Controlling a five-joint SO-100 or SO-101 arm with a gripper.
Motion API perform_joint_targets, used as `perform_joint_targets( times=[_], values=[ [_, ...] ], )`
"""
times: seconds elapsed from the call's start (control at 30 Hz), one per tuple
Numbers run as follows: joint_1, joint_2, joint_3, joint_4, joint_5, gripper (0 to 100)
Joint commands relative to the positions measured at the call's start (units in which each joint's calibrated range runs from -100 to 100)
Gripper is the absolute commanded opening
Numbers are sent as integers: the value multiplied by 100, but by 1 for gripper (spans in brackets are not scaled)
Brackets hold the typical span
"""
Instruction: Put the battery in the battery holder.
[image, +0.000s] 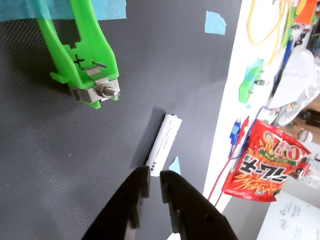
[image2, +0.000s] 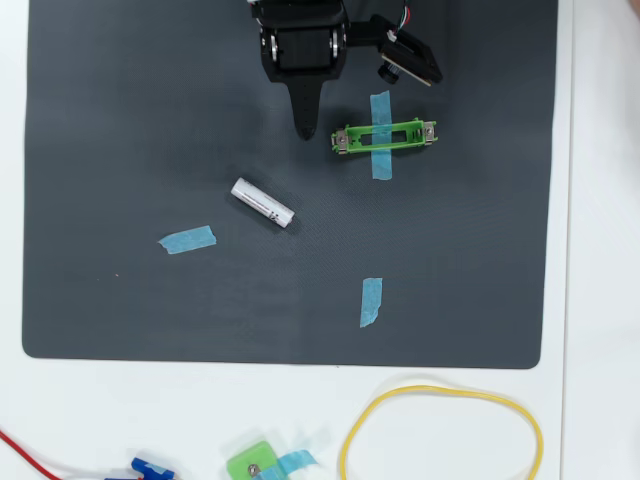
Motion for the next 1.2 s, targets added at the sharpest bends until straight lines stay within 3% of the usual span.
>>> perform_joint_targets(
  times=[0.0, 1.03, 1.17],
  values=[
    [80, -59, 27, -11, -21, 0],
    [91, -50, -26, 50, -5, 0],
    [184, 60, -660, 417, 5, 0]
  ],
)
